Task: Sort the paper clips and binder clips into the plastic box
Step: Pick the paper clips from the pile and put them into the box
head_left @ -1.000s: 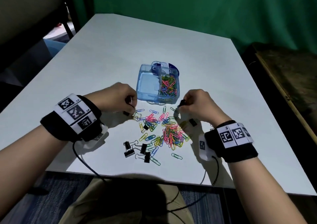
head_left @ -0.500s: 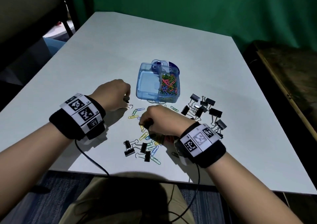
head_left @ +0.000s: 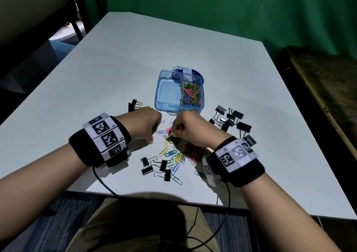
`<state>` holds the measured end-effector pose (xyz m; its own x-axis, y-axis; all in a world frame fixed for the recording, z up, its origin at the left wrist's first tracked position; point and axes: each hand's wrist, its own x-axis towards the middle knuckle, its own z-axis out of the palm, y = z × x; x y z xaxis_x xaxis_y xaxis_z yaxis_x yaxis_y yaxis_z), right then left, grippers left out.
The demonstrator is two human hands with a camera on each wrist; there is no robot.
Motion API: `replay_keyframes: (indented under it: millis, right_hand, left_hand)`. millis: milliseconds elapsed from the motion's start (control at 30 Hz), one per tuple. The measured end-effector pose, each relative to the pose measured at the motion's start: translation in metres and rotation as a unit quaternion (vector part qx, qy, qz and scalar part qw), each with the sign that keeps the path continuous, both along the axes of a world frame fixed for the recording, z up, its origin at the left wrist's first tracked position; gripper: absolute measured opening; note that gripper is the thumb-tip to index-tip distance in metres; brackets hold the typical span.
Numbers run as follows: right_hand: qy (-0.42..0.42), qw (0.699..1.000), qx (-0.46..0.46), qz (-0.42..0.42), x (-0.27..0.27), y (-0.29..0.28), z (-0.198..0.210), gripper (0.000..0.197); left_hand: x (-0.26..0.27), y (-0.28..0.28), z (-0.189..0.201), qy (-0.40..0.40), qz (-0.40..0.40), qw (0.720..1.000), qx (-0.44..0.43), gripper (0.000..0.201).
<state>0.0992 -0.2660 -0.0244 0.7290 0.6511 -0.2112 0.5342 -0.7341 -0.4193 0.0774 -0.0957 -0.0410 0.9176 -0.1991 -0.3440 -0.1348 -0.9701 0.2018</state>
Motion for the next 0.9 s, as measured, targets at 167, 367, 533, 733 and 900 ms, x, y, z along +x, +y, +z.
replay_keyframes:
  millis: [167,367,533,733,900]
  right_hand:
    - [-0.048,0.986,0.010,-0.162,0.028,-0.048,0.007,0.012]
    - [-0.082,0.961,0.032,-0.264,0.049,-0.085,0.002,0.019]
    - [0.043,0.976,-0.048,-0.206,0.004,-0.077,0.009,0.038]
    - [0.127,0.963,-0.202,-0.128,-0.041,-0.055,-0.001,0.080]
    - [0.037,0.986,-0.126,-0.106,-0.031,-0.029,-0.014,0.064]
  left_hand:
    - [0.004,-0.010,-0.002,0.007,-0.023,0.999,-0.024,0.049]
    - [0.004,-0.023,0.000,0.009,-0.052,0.994,-0.091,0.046]
    - [-0.001,-0.018,0.004,0.005,-0.052,0.994,-0.099,0.034]
    - [-0.016,-0.026,0.008,0.047,-0.074,0.989,-0.116,0.035]
    - [-0.029,-0.041,0.007,0.074,-0.122,0.987,-0.068,0.037]
